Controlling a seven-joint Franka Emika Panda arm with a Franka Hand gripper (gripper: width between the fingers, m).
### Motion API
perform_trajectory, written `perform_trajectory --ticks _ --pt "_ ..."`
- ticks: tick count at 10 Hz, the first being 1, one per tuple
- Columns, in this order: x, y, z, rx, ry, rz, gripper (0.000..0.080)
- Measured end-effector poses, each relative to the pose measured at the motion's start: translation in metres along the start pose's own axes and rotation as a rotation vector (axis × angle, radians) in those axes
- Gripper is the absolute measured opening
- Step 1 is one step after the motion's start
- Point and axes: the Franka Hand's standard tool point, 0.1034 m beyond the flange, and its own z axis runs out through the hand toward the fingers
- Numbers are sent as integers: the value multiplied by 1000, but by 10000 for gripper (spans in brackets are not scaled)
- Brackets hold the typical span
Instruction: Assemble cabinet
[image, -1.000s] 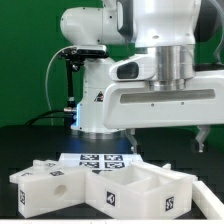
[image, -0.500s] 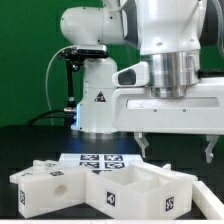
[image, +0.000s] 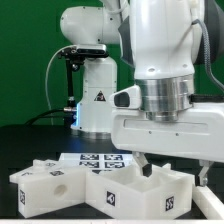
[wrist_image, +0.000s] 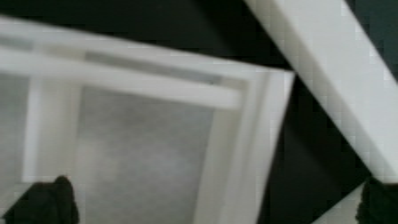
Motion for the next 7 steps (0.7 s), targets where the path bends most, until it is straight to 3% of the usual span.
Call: perform_trajectory --ticks 1,2,3,6,7 --pt "0 0 0 0 0 -25 798" --pt "-1 0 0 -1 0 -26 671" --pt "-1 -1 0 -1 -1 -29 671" --pt "-1 -1 1 -1 -1 -37 253" --pt "-2 -1 1 -1 -1 -38 253"
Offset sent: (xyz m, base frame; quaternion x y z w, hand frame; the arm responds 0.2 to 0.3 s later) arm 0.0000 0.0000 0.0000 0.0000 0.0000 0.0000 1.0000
